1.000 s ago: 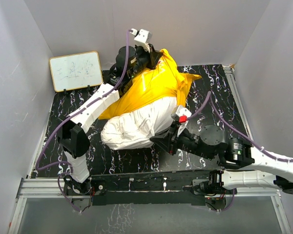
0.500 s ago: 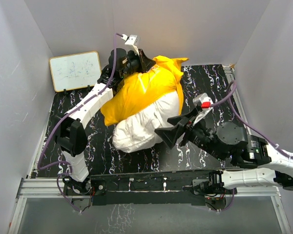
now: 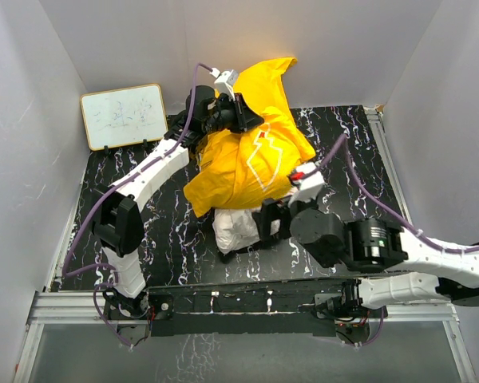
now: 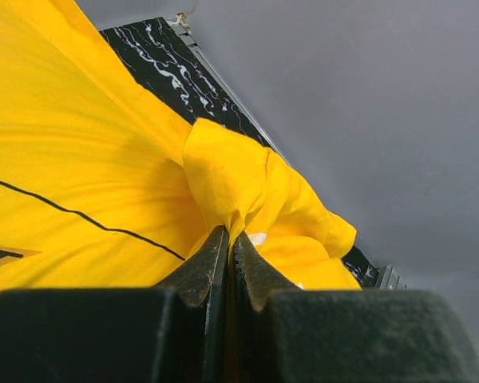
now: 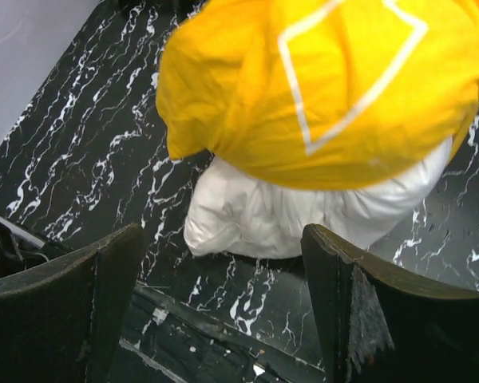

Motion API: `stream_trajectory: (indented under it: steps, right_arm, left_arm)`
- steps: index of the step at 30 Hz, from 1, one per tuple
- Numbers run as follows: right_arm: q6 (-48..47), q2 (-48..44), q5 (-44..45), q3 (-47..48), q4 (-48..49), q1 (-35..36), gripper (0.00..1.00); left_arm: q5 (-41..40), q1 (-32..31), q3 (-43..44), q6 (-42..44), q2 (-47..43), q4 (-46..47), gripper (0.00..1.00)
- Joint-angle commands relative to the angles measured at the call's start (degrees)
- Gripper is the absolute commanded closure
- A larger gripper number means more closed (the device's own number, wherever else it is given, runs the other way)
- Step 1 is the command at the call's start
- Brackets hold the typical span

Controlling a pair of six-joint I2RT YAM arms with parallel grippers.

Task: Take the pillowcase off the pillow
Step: Remove the pillow from the pillowcase.

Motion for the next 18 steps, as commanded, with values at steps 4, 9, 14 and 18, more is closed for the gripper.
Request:
stream_trajectory:
  steps: [4, 9, 14, 18]
  right_arm:
    - [18.55, -12.44, -2.69, -18.69, -4.66, 0.18, 0.12]
    - [19.85, -21.64, 0.77, -30.71, 1.87, 0.12, 0.02]
    - [10.91, -26.90, 3.82, -38.04, 18.34, 0.14, 0.02]
    - [5.08, -21.78, 5.86, -39.63, 29.00, -1.15, 0.02]
  left_arm:
    - [1.81, 0.29, -2.81, 0.69, -4.93, 2.60, 1.00]
    - [2.36, 0.15, -3.37, 1.01, -6.11, 2.46, 1.00]
    - [2.96, -0.97, -3.60, 2.78, -6.87, 1.70, 1.00]
    - [3.59, -1.88, -3.42, 4.18, -7.02, 0.81, 1.00]
